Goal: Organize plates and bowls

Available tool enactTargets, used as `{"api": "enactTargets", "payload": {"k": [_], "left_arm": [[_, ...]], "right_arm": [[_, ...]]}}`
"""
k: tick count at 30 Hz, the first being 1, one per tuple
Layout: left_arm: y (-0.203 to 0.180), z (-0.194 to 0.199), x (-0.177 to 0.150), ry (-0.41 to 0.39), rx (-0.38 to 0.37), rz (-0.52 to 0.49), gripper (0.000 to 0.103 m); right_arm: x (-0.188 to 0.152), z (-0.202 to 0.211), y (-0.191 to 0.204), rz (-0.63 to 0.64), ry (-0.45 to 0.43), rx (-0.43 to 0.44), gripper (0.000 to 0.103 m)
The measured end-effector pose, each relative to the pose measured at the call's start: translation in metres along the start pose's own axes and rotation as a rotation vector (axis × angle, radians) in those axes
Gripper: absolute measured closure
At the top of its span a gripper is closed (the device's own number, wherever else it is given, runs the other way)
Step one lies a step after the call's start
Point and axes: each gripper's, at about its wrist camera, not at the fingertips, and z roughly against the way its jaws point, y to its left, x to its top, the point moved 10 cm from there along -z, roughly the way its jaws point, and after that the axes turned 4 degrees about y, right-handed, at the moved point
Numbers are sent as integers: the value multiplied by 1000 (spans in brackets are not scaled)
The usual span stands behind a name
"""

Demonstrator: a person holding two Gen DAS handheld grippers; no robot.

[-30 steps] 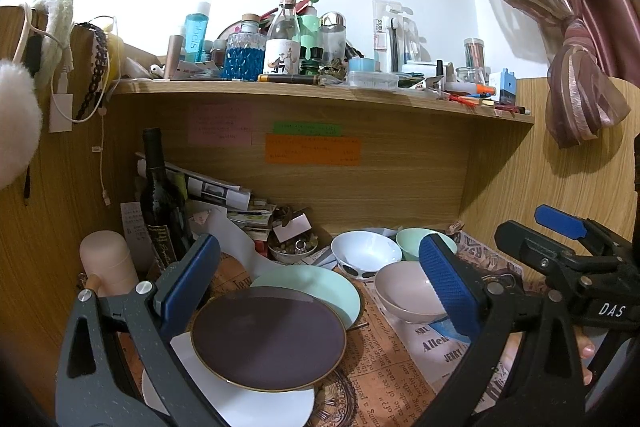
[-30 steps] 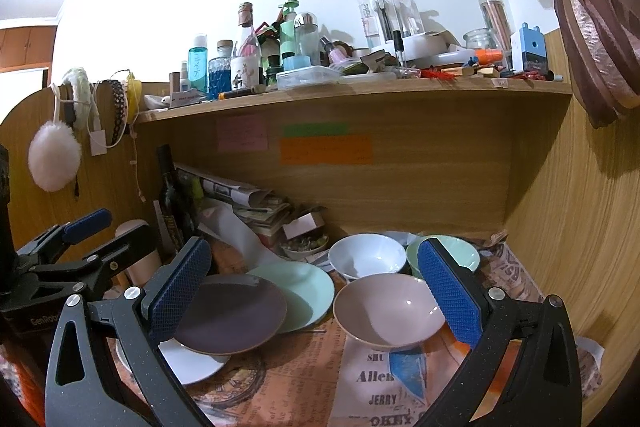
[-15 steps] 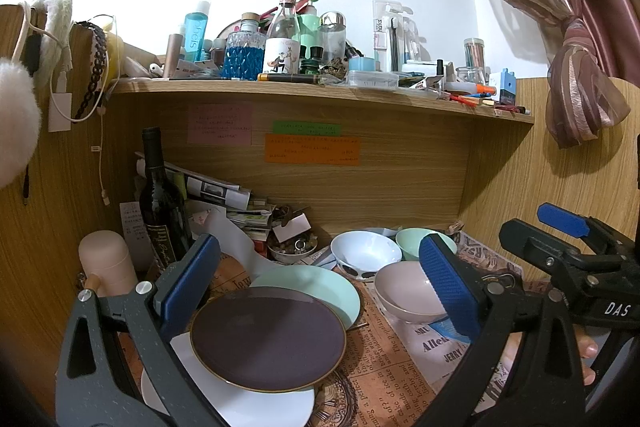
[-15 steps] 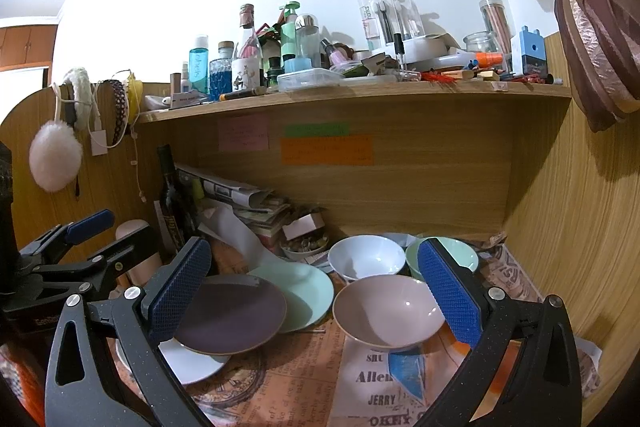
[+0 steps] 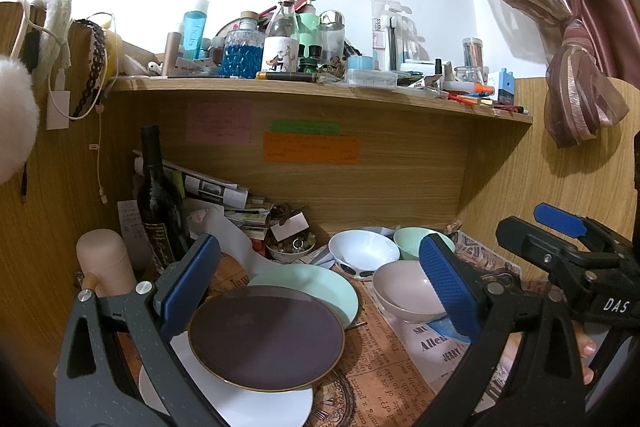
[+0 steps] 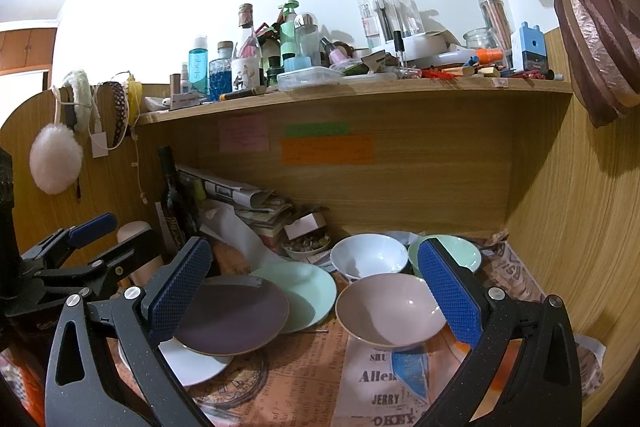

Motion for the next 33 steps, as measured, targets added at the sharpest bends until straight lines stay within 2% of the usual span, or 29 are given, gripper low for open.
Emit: {"api": "enactTargets", "payload": {"k": [10, 19, 26, 33], "left_arm": [[4, -5, -7, 17, -13, 9, 2], [44, -31, -31, 129, 12, 44, 2], [95, -56, -58, 232, 87, 72, 2], [134, -89, -87, 348, 129, 85, 2]], "right_arm": [[-4, -15, 5, -5, 25, 13, 0], [-23, -51, 20, -8, 93, 62, 0], [-54, -95, 35, -23, 215, 118, 0], [-89, -140, 38, -48, 347, 129, 1]]}}
